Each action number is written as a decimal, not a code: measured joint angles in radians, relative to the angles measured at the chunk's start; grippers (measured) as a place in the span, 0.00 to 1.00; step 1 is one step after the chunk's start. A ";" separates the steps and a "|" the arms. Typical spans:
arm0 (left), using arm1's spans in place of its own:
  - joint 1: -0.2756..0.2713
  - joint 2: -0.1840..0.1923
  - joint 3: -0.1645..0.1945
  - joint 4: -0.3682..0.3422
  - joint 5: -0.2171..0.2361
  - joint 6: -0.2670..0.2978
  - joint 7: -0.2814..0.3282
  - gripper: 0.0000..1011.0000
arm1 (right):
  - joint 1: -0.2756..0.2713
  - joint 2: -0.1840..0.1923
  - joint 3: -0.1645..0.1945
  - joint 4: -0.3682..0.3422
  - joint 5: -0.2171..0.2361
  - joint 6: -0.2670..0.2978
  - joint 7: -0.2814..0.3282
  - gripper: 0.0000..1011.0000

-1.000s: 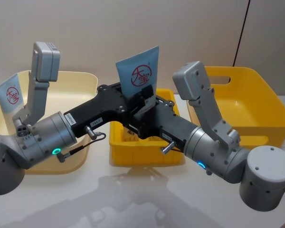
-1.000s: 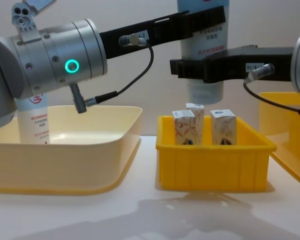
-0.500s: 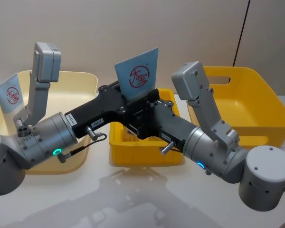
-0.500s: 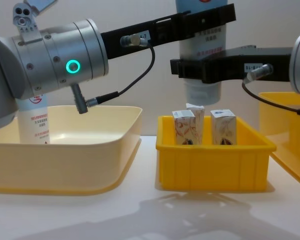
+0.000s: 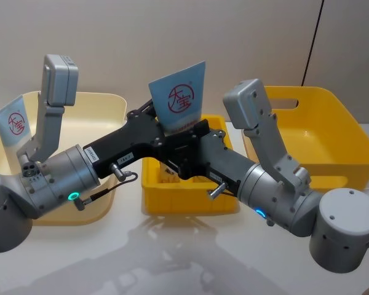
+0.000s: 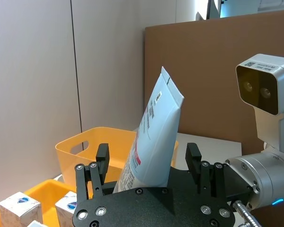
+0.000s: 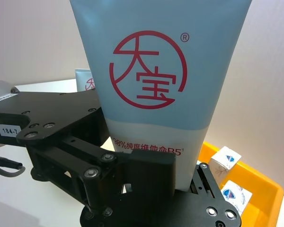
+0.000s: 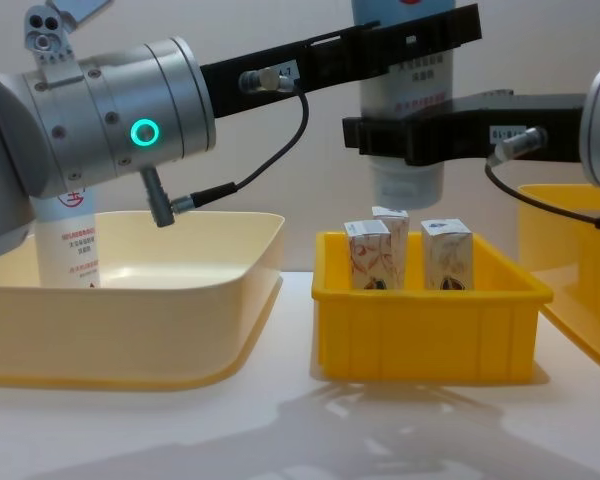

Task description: Bimanual collaborative sorting of washing and personal care products

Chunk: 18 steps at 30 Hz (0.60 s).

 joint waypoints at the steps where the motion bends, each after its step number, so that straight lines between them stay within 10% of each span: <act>1: 0.000 0.000 0.000 0.000 0.000 0.000 0.000 0.99 | -0.001 -0.001 0.002 -0.001 -0.001 0.000 -0.002 0.53; 18: 0.000 0.000 0.000 0.000 0.000 0.000 0.001 0.99 | -0.055 -0.005 0.077 -0.042 -0.017 0.023 -0.090 0.53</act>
